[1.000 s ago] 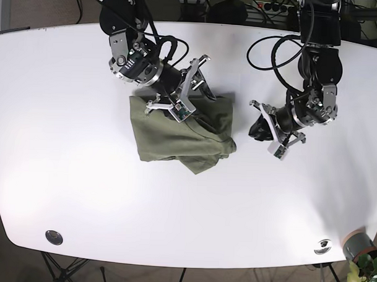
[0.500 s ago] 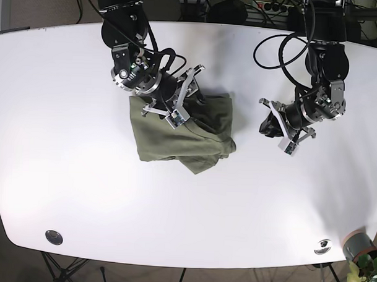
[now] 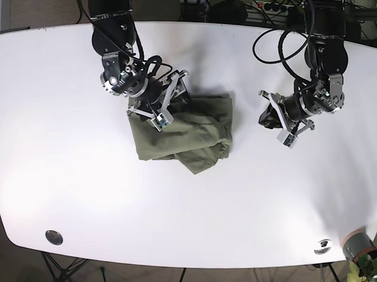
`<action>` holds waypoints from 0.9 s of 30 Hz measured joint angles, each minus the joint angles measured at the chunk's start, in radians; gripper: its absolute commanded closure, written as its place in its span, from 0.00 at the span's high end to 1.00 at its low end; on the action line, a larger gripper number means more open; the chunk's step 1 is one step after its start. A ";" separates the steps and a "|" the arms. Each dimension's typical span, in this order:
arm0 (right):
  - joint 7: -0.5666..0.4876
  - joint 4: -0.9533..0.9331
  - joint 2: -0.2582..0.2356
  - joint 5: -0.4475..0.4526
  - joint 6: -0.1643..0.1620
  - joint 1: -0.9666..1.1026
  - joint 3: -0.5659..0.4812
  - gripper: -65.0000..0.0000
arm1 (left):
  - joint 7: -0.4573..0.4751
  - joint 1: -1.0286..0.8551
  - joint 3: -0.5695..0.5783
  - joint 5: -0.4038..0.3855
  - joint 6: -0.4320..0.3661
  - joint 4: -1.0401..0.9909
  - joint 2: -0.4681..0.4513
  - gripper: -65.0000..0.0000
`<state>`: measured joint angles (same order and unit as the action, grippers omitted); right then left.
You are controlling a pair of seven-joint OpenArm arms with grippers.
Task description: Fold the T-shirt properly
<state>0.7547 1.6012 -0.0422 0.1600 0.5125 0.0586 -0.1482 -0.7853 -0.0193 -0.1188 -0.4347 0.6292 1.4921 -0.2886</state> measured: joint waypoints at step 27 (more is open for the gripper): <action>0.159 0.241 0.132 0.019 0.010 -0.044 -0.018 0.04 | 0.001 0.003 0.000 0.000 0.000 0.000 0.002 0.12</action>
<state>0.9134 1.8427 0.0898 0.1791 0.5228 0.0147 -0.1658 -0.7845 -0.0166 -0.1188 -0.4351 0.6292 1.4921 -0.2867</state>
